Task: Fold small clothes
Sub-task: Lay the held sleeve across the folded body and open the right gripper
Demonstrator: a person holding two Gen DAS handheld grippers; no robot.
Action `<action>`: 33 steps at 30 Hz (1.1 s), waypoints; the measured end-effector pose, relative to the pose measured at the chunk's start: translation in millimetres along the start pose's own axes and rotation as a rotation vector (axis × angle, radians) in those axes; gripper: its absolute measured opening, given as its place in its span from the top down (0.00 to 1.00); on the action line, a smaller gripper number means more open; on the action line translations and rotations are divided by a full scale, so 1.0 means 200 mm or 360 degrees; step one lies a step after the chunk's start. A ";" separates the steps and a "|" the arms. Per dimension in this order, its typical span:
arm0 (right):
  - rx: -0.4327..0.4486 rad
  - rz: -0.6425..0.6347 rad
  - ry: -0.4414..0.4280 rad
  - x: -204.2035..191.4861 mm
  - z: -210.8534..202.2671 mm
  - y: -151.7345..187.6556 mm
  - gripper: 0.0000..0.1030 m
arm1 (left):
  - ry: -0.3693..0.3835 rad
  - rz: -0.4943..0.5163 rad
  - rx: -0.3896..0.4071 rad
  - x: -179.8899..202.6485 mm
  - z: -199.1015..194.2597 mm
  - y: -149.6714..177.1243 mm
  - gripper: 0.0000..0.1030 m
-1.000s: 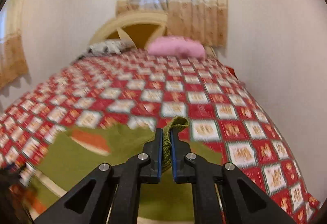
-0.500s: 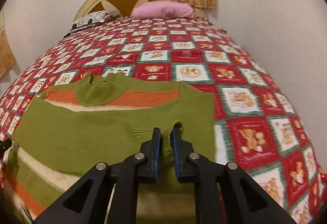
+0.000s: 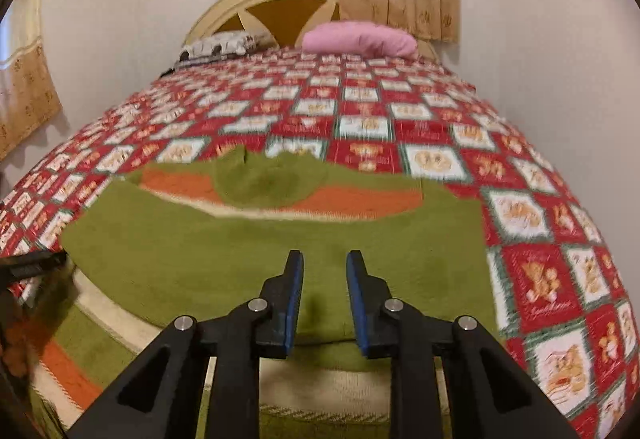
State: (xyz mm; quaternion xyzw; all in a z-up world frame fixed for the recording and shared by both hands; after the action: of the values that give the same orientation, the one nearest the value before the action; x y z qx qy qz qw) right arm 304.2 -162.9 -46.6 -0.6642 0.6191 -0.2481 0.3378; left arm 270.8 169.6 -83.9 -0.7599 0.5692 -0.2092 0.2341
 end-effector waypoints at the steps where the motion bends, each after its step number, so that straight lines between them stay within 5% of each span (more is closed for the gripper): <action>1: -0.0040 0.0030 -0.0009 0.02 0.03 0.02 0.78 | 0.0021 -0.0011 0.0027 -0.01 -0.04 0.01 0.22; 7: -0.0133 0.0177 -0.0037 0.10 0.12 0.07 0.78 | 0.0067 0.0164 -0.0016 0.05 -0.04 0.10 0.22; 12: -0.0116 0.0176 -0.0038 0.10 0.11 0.08 0.78 | 0.0013 0.0222 -0.0005 0.14 0.07 -0.03 0.22; 19: -0.0136 0.0174 -0.0031 0.10 0.13 0.09 0.78 | -0.0254 0.0070 -0.0002 -0.09 0.14 -0.14 0.20; 24: -0.0169 0.0182 -0.0029 0.10 0.16 0.10 0.78 | -0.0344 0.0290 0.0035 -0.11 0.13 -0.06 0.06; 33: -0.0093 0.0298 -0.0150 0.14 0.05 0.03 0.77 | -0.0128 0.0372 0.0178 -0.06 -0.11 -0.03 0.10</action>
State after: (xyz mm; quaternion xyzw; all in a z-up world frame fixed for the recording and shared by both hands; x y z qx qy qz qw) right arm 311.0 -189.4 -61.0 -0.6240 0.6688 -0.1658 0.3686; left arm 259.6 180.6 -63.8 -0.6820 0.6314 -0.1812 0.3216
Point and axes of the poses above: each gripper's, at about its wrist camera, not at the fingertips, and z roughly the way its jaws point, x to its right, y to its underside, the point moved 6 cm from there along z, roughly the way its jaws point, and after that the axes turned 6 degrees about z, right-handed, at the moved point
